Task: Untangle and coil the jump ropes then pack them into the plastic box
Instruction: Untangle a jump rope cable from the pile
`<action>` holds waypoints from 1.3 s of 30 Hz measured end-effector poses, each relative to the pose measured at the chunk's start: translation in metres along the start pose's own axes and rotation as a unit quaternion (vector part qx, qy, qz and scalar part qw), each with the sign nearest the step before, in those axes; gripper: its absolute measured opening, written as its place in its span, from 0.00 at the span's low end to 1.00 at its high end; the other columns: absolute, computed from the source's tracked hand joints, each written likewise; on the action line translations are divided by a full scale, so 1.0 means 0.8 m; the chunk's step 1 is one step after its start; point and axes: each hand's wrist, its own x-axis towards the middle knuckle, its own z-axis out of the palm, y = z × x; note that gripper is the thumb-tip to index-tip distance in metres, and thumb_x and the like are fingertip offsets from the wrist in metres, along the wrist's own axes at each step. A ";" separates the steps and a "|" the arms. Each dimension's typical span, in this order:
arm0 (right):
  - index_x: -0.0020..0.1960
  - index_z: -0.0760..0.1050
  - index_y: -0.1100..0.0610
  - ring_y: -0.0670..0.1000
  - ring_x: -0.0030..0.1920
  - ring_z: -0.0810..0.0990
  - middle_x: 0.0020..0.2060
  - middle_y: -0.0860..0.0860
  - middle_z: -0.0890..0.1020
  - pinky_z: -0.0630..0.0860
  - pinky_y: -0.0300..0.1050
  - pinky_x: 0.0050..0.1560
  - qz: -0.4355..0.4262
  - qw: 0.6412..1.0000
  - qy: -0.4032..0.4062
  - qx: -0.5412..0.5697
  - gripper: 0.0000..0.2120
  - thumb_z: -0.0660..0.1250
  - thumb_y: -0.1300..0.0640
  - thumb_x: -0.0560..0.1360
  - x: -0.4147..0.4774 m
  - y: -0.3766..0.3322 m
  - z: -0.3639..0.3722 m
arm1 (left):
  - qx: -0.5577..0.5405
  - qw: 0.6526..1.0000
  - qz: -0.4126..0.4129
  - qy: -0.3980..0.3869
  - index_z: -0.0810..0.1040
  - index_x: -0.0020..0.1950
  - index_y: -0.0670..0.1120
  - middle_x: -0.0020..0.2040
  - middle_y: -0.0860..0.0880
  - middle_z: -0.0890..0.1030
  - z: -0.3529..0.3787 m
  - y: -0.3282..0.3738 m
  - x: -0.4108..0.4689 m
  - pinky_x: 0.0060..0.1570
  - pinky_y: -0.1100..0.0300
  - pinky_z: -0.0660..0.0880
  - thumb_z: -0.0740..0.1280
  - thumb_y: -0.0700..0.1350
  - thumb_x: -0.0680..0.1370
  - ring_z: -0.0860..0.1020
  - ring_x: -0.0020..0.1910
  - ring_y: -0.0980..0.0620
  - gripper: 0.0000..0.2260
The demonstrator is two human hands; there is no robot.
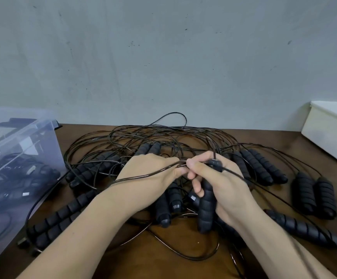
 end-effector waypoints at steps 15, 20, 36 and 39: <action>0.38 0.76 0.55 0.46 0.30 0.72 0.34 0.52 0.78 0.69 0.36 0.28 -0.010 0.983 0.094 0.158 0.12 0.72 0.58 0.79 0.027 -0.048 -0.063 | -0.023 0.989 -0.130 0.063 0.73 0.39 0.53 0.37 0.56 0.78 -0.019 -0.090 -0.004 0.44 0.54 0.75 0.54 0.70 0.82 0.77 0.43 0.57 0.24; 0.53 0.80 0.62 0.47 0.32 0.75 0.38 0.54 0.82 0.70 0.37 0.27 0.009 0.987 0.081 0.138 0.14 0.74 0.51 0.76 0.025 -0.032 -0.042 | -0.038 0.991 -0.129 0.028 0.75 0.41 0.53 0.35 0.54 0.78 -0.017 -0.064 -0.002 0.44 0.54 0.74 0.51 0.68 0.83 0.77 0.42 0.56 0.25; 0.42 0.79 0.60 0.56 0.27 0.77 0.34 0.62 0.83 0.74 0.45 0.28 0.004 0.998 -0.019 -0.061 0.12 0.74 0.55 0.80 -0.002 0.002 0.007 | 0.020 1.000 0.001 -0.021 0.70 0.51 0.56 0.43 0.54 0.74 -0.015 0.014 -0.008 0.50 0.52 0.70 0.47 0.62 0.86 0.79 0.49 0.50 0.17; 0.42 0.77 0.64 0.57 0.27 0.77 0.34 0.64 0.83 0.75 0.46 0.29 0.006 0.997 -0.024 -0.074 0.13 0.72 0.59 0.81 -0.002 -0.002 0.004 | 0.005 1.000 0.020 -0.006 0.66 0.48 0.58 0.40 0.54 0.74 -0.013 0.014 -0.010 0.44 0.52 0.72 0.43 0.65 0.83 0.79 0.46 0.50 0.18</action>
